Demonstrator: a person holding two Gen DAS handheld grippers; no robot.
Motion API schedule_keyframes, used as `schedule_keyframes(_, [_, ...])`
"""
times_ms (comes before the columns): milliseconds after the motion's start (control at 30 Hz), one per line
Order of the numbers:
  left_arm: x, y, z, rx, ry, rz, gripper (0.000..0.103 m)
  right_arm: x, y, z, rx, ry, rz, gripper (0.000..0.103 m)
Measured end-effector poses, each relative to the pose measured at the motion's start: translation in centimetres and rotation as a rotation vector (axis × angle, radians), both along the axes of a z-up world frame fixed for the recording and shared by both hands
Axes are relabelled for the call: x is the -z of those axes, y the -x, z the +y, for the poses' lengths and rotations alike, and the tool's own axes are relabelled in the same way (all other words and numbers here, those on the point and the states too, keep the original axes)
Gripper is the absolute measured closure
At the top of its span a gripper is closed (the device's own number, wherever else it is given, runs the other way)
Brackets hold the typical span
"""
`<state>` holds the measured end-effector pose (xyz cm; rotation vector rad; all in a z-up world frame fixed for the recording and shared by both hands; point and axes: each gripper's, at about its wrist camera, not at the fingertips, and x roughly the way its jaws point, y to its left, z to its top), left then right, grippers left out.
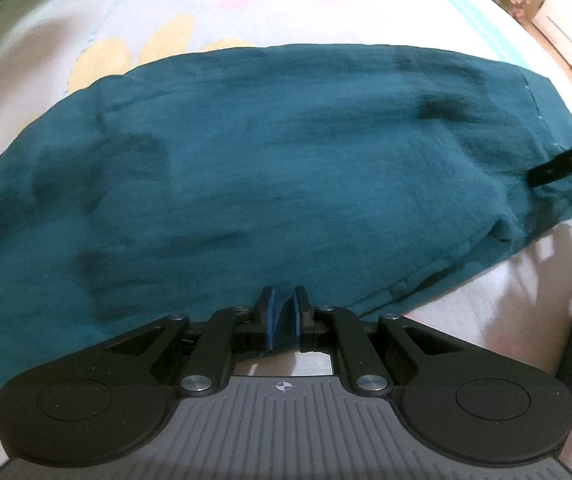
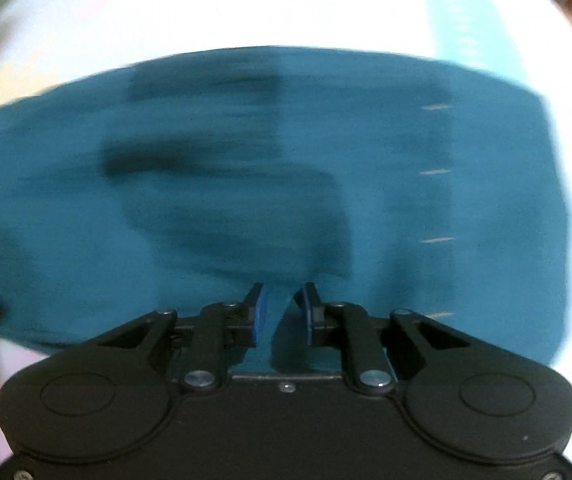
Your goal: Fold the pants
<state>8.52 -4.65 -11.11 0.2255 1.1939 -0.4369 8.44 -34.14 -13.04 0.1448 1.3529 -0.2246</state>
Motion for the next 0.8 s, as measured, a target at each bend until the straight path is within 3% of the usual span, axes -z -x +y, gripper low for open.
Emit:
schedule_keyframes(133, [-0.1,0.1,0.2,-0.013,0.0,0.002,0.093,-1.2,1.5,-4.6,0.06,-0.101,-0.063,0.078])
schedule_keyframes(200, [-0.1,0.3,-0.1,0.001,-0.015,-0.009,0.093,-2.6,3.0,-6.7,0.09,-0.131,-0.123,0.068])
schedule_keyframes(267, [0.0,0.3,-0.4,0.012,-0.024,-0.016,0.093,-4.0,4.4,-8.7,0.131,-0.117,-0.16,0.064])
schedule_keyframes(400, [0.1,0.1,-0.6,0.007,-0.023,-0.007,0.093,-4.8,7.0,-12.3,0.209,-0.078,-0.147,0.052])
schedule_keyframes(567, [0.0,-0.1,-0.1,-0.01,-0.005,0.005,0.093,-3.8,9.1,-15.2,0.287,-0.09,-0.102,0.052])
schedule_keyframes(700, [0.0,-0.2,-0.1,-0.012,-0.005,0.012,0.093,-2.2,9.3,-15.5,0.309,-0.152,-0.101,0.052])
schedule_keyframes(800, [0.0,-0.2,-0.1,-0.01,-0.011,0.011,0.093,-2.7,9.9,-14.9,0.306,-0.183,-0.101,0.052])
